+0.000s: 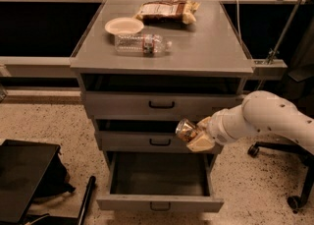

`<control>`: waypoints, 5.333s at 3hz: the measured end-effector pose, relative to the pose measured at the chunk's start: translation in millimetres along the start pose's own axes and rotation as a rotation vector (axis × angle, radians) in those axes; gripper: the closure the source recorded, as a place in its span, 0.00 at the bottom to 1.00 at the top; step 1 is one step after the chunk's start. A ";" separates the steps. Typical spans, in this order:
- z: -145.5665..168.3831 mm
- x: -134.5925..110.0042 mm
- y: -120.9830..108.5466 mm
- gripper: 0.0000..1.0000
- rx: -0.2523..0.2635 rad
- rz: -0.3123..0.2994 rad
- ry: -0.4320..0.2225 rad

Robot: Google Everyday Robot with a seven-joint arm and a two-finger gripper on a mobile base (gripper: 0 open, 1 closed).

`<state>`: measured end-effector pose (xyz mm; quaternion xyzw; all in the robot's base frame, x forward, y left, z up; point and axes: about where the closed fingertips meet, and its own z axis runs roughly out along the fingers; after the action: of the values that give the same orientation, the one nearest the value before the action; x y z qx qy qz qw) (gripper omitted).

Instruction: Place orange can into bottom drawer

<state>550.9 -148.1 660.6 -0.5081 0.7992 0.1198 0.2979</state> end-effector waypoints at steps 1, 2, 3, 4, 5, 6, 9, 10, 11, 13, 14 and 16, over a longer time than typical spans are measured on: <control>-0.1 0.1 0.0 1.00 0.000 0.000 0.000; 2.5 3.2 2.8 1.00 -0.008 0.003 0.005; 25.7 35.2 18.5 1.00 -0.038 0.040 -0.007; 79.4 103.8 45.4 1.00 -0.075 0.156 -0.030; 148.2 168.0 74.2 1.00 -0.127 0.309 -0.042; 148.2 168.0 74.2 1.00 -0.127 0.309 -0.042; 254.8 219.5 15.6 1.00 -0.020 0.249 0.011; 302.7 204.8 -20.2 1.00 -0.023 0.256 -0.007; 336.8 191.2 -39.4 1.00 -0.054 0.255 -0.038; 339.2 199.3 -47.5 1.00 -0.002 0.236 0.009; 364.2 242.0 -28.6 1.00 0.007 0.272 0.086; 423.6 316.6 20.9 1.00 -0.097 0.455 0.133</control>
Offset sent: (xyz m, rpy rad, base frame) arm -0.0093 -0.0011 -0.0148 -0.0049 0.0338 0.0054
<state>585.7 -163.9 132.8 -0.3353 0.9043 0.1884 0.1853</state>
